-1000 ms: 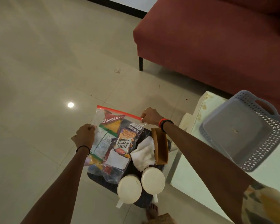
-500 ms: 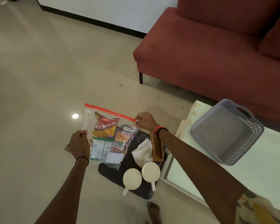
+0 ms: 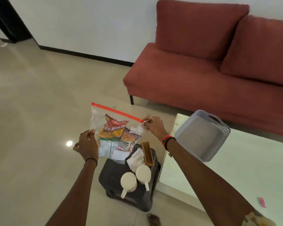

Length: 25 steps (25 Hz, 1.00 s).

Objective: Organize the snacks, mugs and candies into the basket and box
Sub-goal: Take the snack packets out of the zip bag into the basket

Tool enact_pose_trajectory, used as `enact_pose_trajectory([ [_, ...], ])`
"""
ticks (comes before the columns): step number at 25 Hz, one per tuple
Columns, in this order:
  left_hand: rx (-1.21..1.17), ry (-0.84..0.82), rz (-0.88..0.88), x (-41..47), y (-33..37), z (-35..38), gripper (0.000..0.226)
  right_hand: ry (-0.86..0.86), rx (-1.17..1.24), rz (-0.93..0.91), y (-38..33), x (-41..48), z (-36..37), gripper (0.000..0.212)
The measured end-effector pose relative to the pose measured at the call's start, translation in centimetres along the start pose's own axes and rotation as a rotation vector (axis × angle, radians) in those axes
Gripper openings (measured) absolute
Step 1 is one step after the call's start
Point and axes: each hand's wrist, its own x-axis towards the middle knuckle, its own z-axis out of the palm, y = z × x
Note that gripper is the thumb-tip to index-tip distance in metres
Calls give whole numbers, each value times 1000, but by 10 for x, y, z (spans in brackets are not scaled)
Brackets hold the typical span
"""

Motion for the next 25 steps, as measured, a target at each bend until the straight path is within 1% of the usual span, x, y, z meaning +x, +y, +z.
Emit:
enact_pose_trajectory([
  [3,-35,-57,53,-21,25,5,25,97,84,7,-1,-26,-37,16],
  [5,-54,-111,69,-38,40,11,26,147,131,40,4,-44,-61,21],
  [7,-51,-158,88,-59,55,20,27,202,181,77,14,-60,-85,20],
  [10,-42,-220,116,-91,78,34,27,332,254,105,26,-86,-124,23],
  [12,-15,-286,145,-108,90,45,29,402,287,84,34,-101,-147,20],
  [15,19,-400,177,-135,106,62,30,477,254,43,41,-121,-182,12],
  [17,25,-475,180,-155,118,74,30,504,291,35,49,-130,-206,9],
  [19,43,-547,191,-175,129,86,31,523,338,36,57,-138,-230,17],
  [21,37,-605,187,-194,141,97,30,534,382,40,65,-145,-253,21],
  [25,-120,-769,145,-227,170,121,24,527,432,29,77,-153,-301,17],
])
